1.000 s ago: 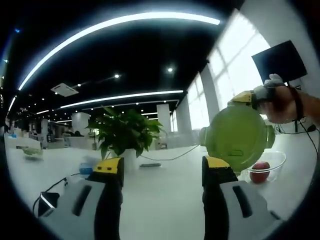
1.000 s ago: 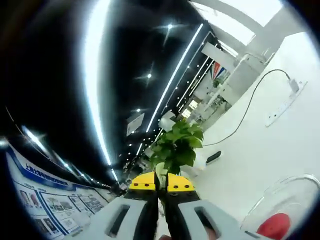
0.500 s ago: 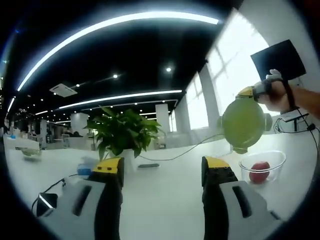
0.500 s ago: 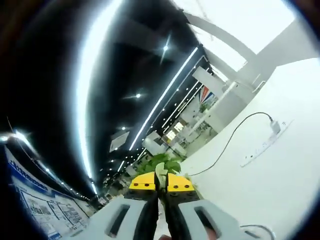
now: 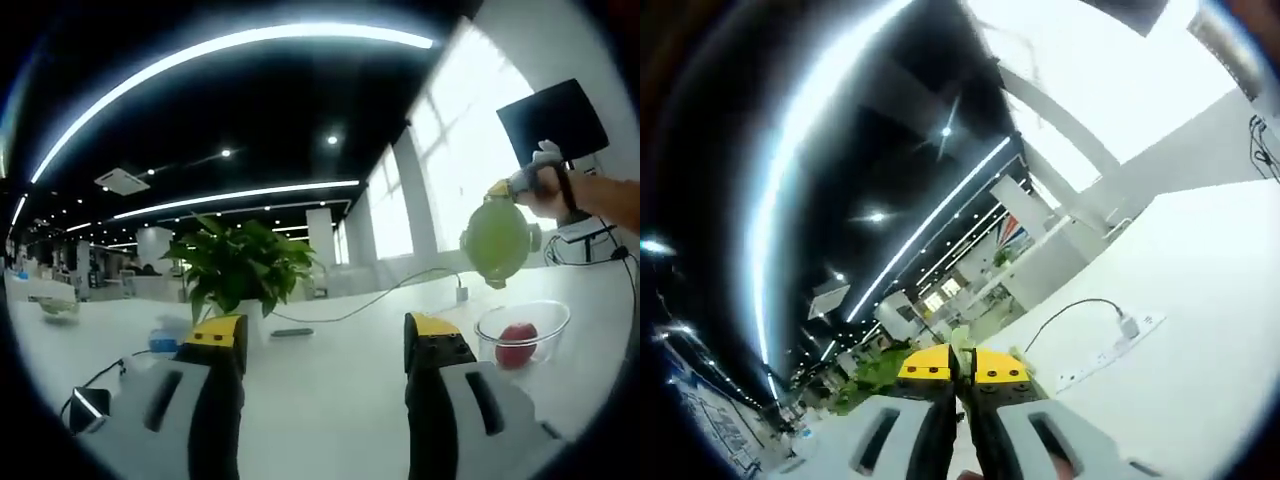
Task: Open container latches remove lid place lid upside down on tabletop take tomato from container place on tabletop
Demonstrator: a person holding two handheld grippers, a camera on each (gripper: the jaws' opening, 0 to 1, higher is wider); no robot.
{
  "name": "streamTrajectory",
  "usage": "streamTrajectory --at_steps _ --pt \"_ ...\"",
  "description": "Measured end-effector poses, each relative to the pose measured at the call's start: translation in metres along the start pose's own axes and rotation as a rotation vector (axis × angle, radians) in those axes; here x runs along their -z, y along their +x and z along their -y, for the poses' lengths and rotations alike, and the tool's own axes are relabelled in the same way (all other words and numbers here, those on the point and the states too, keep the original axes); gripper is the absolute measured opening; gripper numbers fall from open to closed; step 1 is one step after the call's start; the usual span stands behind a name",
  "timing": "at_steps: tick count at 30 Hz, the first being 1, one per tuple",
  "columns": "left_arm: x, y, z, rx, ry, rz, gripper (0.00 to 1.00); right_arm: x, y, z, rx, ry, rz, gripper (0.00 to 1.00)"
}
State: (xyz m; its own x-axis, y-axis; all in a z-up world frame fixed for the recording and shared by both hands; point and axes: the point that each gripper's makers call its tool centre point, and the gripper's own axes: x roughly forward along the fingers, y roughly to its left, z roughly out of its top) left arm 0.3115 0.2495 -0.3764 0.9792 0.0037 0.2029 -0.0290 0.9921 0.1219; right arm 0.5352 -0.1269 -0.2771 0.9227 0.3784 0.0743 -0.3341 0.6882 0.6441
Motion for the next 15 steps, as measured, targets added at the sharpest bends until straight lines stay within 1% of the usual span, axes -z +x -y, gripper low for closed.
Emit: streamTrajectory --at_steps 2,3,4,6,10,15 --pt "0.001 -0.001 -0.001 -0.002 0.004 -0.004 0.6 0.002 0.005 0.008 0.018 -0.002 -0.006 0.0" --pt "0.002 -0.001 -0.002 -0.005 0.024 -0.01 0.6 0.004 0.009 0.014 0.04 -0.008 -0.006 0.0" --pt "0.002 -0.002 -0.003 -0.008 0.039 -0.013 0.59 0.005 0.011 0.016 0.045 -0.008 -0.006 0.0" --pt "0.0 -0.002 -0.004 -0.008 0.036 -0.008 0.59 0.008 0.017 0.025 0.071 -0.01 -0.008 0.0" --pt "-0.004 -0.003 -0.007 -0.015 0.04 0.0 0.59 0.018 0.027 0.037 0.1 0.006 -0.019 0.0" --pt "-0.003 -0.006 -0.014 -0.028 0.054 0.002 0.59 0.024 0.042 0.049 0.12 -0.006 0.007 0.0"
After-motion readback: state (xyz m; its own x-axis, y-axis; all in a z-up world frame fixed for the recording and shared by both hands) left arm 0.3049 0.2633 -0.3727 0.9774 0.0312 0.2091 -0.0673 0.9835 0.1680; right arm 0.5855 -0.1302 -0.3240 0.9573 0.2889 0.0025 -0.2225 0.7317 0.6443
